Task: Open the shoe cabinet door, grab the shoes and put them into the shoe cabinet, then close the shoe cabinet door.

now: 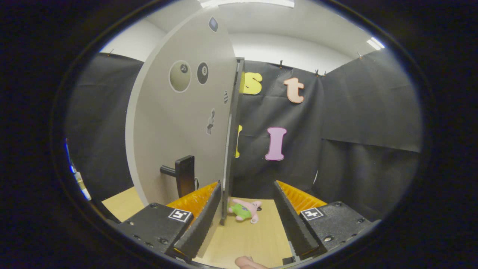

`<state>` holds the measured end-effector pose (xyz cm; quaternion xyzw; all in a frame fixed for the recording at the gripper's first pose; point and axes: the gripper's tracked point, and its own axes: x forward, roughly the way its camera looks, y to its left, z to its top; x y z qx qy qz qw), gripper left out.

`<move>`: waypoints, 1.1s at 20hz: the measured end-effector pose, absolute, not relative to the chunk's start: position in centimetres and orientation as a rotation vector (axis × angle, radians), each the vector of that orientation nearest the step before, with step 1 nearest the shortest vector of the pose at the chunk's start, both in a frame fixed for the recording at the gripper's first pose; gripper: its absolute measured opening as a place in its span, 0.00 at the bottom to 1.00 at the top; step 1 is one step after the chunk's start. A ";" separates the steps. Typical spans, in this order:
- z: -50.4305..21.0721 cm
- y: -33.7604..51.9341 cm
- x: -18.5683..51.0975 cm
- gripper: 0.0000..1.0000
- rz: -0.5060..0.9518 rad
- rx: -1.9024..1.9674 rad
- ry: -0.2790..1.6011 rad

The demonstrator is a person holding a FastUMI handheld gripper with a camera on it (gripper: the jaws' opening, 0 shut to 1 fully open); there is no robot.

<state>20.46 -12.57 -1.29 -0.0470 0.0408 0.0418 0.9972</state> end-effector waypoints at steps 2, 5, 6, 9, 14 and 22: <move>-1.5 -10.1 20.5 0.92 0.111 -0.076 0.082; -2.8 -6.3 20.6 0.92 0.151 -0.029 0.118; -3.1 -5.0 20.7 0.92 0.164 -0.018 0.134; -3.2 -2.5 21.3 0.92 0.163 0.018 0.130; -3.0 2.1 22.7 0.92 0.140 0.001 0.082; -4.8 12.3 28.0 0.93 0.121 -0.041 0.055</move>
